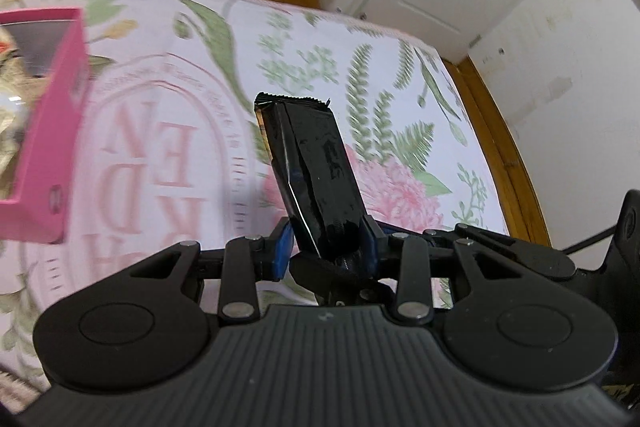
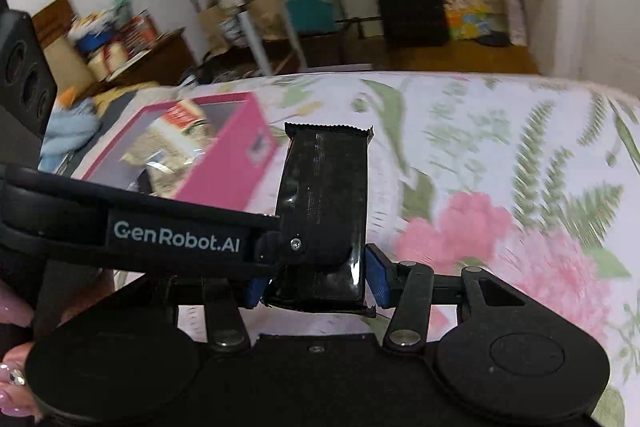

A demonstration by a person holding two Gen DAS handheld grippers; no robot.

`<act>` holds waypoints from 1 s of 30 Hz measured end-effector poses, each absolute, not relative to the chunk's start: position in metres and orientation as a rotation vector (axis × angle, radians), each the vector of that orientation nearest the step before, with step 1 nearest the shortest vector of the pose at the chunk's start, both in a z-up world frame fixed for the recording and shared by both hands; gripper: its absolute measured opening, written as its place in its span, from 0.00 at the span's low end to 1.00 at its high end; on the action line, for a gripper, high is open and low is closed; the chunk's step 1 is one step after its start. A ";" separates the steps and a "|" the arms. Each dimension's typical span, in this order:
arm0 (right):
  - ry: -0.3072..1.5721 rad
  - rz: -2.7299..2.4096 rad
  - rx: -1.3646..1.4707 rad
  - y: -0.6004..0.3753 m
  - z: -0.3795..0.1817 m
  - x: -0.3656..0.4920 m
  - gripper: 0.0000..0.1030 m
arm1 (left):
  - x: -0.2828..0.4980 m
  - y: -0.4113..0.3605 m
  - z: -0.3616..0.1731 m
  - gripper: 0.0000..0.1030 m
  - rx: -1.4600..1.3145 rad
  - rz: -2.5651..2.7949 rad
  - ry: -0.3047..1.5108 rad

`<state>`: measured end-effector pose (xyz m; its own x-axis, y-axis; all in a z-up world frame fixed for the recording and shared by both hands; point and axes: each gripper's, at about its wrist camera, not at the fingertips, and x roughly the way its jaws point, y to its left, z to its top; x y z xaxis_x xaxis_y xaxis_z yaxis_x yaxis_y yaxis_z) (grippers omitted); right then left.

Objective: Organize snacks
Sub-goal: 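Lift the black bar with both tools and carry it over the box, then open both tools to drop the black bar into the box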

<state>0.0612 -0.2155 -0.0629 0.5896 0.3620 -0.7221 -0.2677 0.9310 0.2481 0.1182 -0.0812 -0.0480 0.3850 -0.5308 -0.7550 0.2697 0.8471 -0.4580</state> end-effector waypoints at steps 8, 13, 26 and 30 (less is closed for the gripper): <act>0.811 0.548 -0.028 -0.136 -0.036 0.082 0.53 | 0.110 0.009 -0.024 0.34 -0.369 -0.414 0.970; 0.747 0.688 -0.208 -0.075 -0.034 0.101 0.53 | 0.114 0.074 -0.022 0.34 -0.445 -0.317 0.915; 0.693 0.918 -0.564 0.050 -0.047 0.148 0.53 | 0.153 0.189 -0.056 0.37 -0.563 -0.137 0.956; 0.682 0.955 -0.613 0.066 -0.055 0.161 0.53 | 0.168 0.203 -0.066 0.38 -0.551 -0.080 0.981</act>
